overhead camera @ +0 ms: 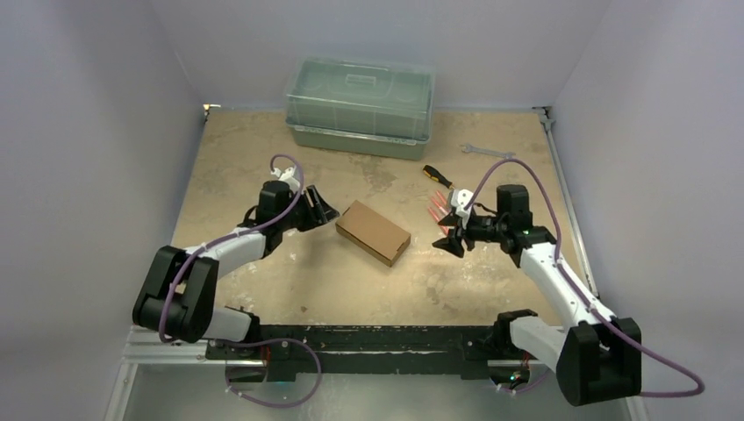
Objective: Fold the paper box
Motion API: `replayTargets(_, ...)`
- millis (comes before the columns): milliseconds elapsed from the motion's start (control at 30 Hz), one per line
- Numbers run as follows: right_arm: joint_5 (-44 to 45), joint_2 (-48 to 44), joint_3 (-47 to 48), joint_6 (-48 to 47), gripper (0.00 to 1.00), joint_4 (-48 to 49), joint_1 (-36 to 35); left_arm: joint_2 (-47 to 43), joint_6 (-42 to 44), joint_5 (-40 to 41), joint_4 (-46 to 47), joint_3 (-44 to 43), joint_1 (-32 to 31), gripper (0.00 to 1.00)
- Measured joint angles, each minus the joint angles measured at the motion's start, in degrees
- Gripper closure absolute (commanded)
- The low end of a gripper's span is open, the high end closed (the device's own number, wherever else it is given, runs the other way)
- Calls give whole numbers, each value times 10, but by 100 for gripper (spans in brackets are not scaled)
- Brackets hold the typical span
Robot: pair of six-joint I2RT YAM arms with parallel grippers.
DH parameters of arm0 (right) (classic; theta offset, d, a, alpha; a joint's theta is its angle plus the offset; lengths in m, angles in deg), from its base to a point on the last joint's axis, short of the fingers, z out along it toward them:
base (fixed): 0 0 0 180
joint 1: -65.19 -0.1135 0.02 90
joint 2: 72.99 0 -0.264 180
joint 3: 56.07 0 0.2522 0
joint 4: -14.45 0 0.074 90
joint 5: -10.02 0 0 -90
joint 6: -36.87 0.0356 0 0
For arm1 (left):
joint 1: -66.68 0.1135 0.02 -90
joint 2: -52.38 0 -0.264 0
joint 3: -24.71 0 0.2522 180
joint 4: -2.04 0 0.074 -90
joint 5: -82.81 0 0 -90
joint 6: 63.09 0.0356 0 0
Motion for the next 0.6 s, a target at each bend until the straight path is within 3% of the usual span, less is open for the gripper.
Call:
replayTargets(100,33,32,0,-6,66,0,-25,26,-10,-12,28,0,5,66)
replayTargets(200,71,66,6,-8,76,0,-73,38,-25,-15,65,11,9,76)
replayTargets(367,121,134,35,0,80,3,-138,46,-46,0,85,26,14,91)
replayTargets(600,213,228,79,29,80,30,-189,88,-51,-17,100,26,14,95)
